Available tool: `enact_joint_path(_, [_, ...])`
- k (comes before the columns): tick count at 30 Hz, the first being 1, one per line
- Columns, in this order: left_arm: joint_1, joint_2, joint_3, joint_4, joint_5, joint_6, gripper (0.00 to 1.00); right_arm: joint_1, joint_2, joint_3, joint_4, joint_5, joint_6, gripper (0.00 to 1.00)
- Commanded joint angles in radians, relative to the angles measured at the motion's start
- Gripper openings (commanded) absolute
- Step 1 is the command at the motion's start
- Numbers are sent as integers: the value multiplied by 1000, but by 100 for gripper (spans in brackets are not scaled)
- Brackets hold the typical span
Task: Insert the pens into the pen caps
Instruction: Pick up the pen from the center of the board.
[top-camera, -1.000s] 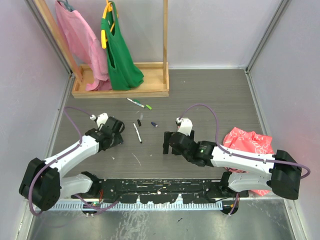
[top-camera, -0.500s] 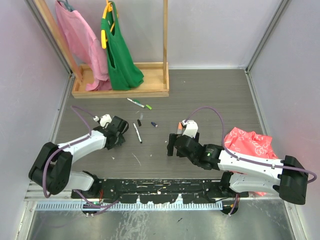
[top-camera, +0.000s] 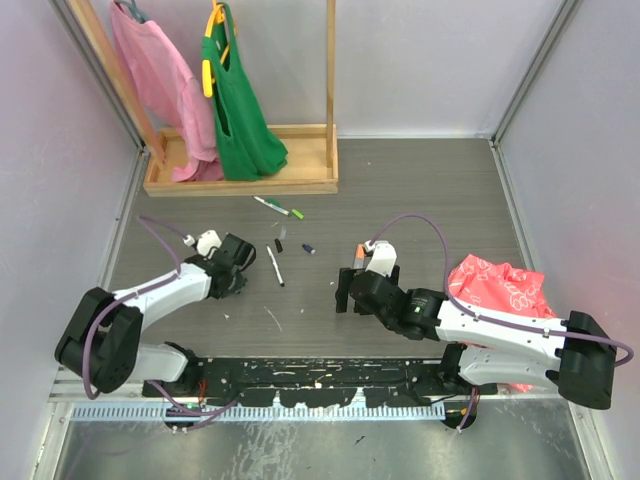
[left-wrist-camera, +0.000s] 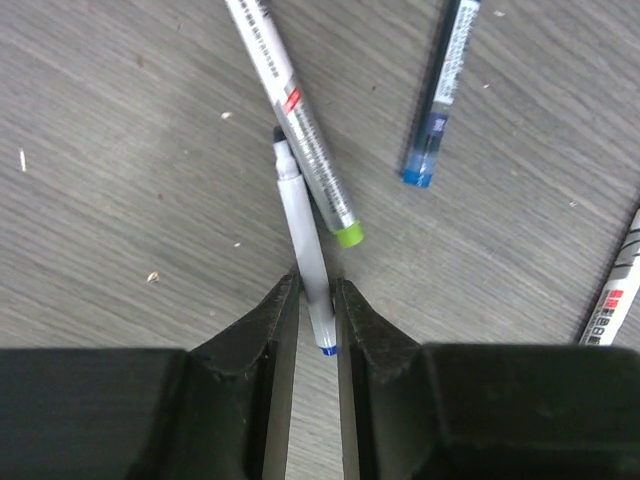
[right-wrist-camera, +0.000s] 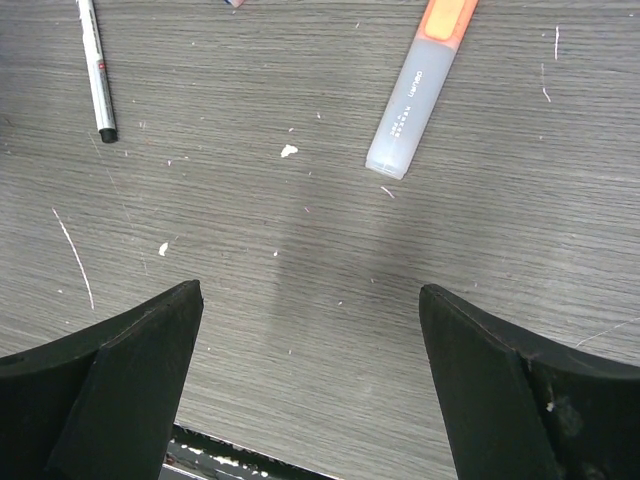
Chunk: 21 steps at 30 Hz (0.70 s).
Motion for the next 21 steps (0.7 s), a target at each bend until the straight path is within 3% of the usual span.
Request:
enact_joint_path(1, [6,-96,-48,-23,-18,-46,21,-2,-2,17,17,34,-1,94])
enact_joint_path(7, [6,-266,-121,-76,-21,-69,13,-2,8,23,21,30,-1,95])
enact_joint_path(13, [6,-441,-103,-195,-40,-39,11,-2,4,31,21,38,-8,95])
enact_joint_path(21, [5,-666,-44,-223,44,148,10,-2,10,61,33,-16,-72,95])
